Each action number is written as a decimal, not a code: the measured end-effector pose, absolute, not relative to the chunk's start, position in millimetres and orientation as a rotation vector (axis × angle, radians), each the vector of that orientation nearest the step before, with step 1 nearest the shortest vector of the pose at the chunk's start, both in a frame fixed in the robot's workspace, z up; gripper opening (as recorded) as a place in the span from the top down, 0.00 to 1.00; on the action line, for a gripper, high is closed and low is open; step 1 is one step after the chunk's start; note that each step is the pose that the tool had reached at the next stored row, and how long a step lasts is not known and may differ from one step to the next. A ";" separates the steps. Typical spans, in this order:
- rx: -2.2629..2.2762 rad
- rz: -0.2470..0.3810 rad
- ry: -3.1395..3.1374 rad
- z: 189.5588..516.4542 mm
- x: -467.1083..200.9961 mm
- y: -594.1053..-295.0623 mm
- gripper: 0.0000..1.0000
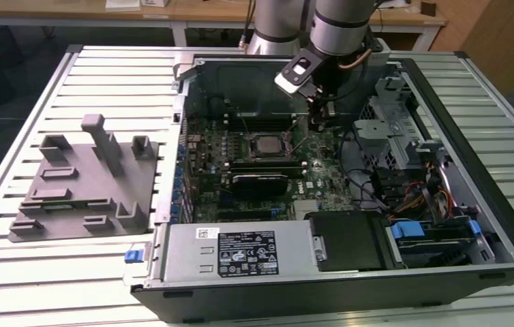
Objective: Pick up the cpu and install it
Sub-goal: 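Close the cpu cover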
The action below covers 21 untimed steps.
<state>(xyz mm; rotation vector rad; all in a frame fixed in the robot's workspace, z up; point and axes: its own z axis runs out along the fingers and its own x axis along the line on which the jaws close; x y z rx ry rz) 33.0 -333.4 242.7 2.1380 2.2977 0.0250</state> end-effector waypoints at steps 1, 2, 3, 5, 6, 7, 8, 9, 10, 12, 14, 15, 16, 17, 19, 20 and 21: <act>2.138 0.025 2.298 242.7 32.7 -333.4 0.89; 2.138 0.025 2.298 242.7 32.5 -333.4 0.89; 2.138 0.025 2.298 242.6 32.3 -333.4 0.89; 2.138 0.025 2.298 242.6 31.8 -333.4 0.89; 2.138 0.025 2.298 242.6 31.5 -333.4 0.89; 2.138 0.025 2.298 242.6 31.1 -333.4 0.89; 2.138 0.025 2.298 242.6 30.9 -333.4 0.89; 2.138 0.025 2.298 242.6 30.7 -333.4 0.89; 2.138 0.025 2.298 242.6 30.5 -333.4 0.89; 2.138 0.025 2.298 242.6 30.1 -333.4 0.89; 2.138 0.025 2.298 242.6 29.8 -333.4 0.89; 2.138 0.025 2.298 242.6 29.6 -333.4 0.89; 2.138 0.025 2.298 242.6 29.4 -333.4 0.89; 2.138 0.025 2.298 242.5 29.3 -333.4 0.89; 2.138 0.025 2.298 242.5 28.0 -333.4 0.89; 2.138 0.025 2.298 242.5 27.9 -333.4 0.89; 2.138 0.025 2.298 242.5 27.7 -333.4 0.89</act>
